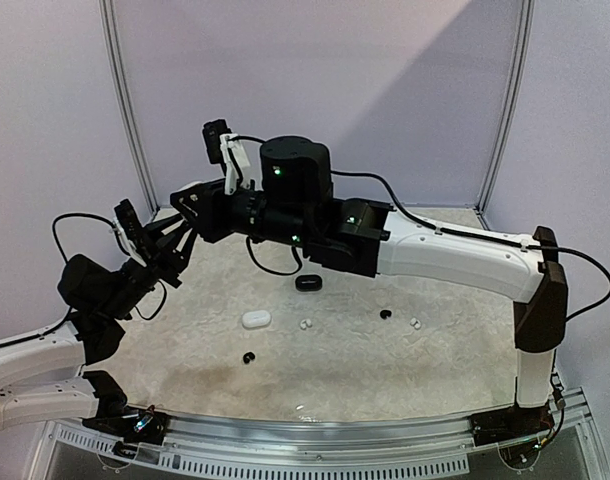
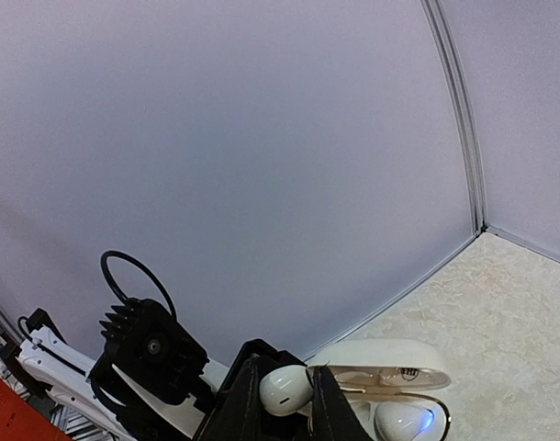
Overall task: Insert the wireless bluetooth earbuds into the charging case
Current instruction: Insert the left earbud into the left side groove of the charging case.
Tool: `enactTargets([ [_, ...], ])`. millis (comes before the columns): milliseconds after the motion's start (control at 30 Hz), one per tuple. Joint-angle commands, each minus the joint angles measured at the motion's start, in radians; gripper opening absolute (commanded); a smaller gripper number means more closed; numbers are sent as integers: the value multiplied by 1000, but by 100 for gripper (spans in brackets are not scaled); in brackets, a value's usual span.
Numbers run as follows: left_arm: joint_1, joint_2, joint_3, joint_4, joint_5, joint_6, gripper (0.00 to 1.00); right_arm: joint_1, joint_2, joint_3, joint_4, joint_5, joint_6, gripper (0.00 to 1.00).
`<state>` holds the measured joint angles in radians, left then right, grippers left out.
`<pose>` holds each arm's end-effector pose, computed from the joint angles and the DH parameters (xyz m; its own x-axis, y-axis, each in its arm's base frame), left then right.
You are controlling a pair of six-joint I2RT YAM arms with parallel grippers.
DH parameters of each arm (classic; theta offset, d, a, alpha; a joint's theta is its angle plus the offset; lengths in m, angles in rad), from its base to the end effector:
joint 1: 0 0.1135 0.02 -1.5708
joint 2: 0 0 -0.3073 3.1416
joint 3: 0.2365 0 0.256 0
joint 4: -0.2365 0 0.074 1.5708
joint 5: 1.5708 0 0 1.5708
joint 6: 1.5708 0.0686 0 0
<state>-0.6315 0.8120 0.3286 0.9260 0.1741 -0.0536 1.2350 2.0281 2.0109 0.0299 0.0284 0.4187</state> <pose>0.1421 -0.1186 0.3346 0.3073 -0.2901 -0.9063 0.7253 0.6880 0.0257 0.1825 0.5169 0.4467 -0.3761 0.1558 -0.9134 -0.8554 0.3206 0.4069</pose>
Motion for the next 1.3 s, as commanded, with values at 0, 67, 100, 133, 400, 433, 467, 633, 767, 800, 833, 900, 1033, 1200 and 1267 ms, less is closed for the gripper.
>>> enactTargets([
  [0, 6, 0, 3, 21, 9, -7, 0, -12, -55, 37, -15, 26, -19, 0],
  [67, 7, -1, 3, 21, 8, -6, 0, -12, -58, 32, -29, 43, -23, 0],
  [100, 7, -1, 3, 20, 7, -5, 0, -11, -58, 29, -30, 51, -22, 0],
  [133, 7, -1, 2, 21, 7, -5, 0, -12, -58, 25, -30, 57, -21, 0],
  [400, 9, 1, 3, 22, 7, -6, 0, -13, -30, 28, -30, 51, -1, 0],
  [433, 8, 0, 3, 21, 7, -8, 0, -12, -29, 26, -30, 53, -1, 0],
  [467, 9, 0, 3, 22, 7, -9, 0, -12, -28, 24, -30, 54, 0, 0],
  [633, 9, -3, 3, 22, 4, -6, 0, -11, -24, 13, -30, 59, 3, 0],
  [767, 9, -5, 3, 24, 5, -9, 0, -12, -12, 14, -60, 55, 6, 0],
  [800, 9, -5, 3, 24, 4, -7, 0, -11, -10, 14, -63, 54, 9, 0],
  [833, 9, -5, 3, 23, 5, -7, 0, -12, -9, 13, -64, 54, 9, 0],
  [900, 9, -5, 3, 23, 4, -8, 0, -12, -8, 13, -70, 54, 8, 0],
  [1033, 9, -5, 3, 21, 7, -10, 0, -12, -4, 15, -71, 50, 9, 0],
  [1200, 9, -5, 3, 17, 6, -9, 0, -11, 10, 20, -65, 43, 9, 0],
  [1267, 9, -5, 1, 17, 5, -8, 0, -11, 12, 22, -66, 40, 10, 0],
])
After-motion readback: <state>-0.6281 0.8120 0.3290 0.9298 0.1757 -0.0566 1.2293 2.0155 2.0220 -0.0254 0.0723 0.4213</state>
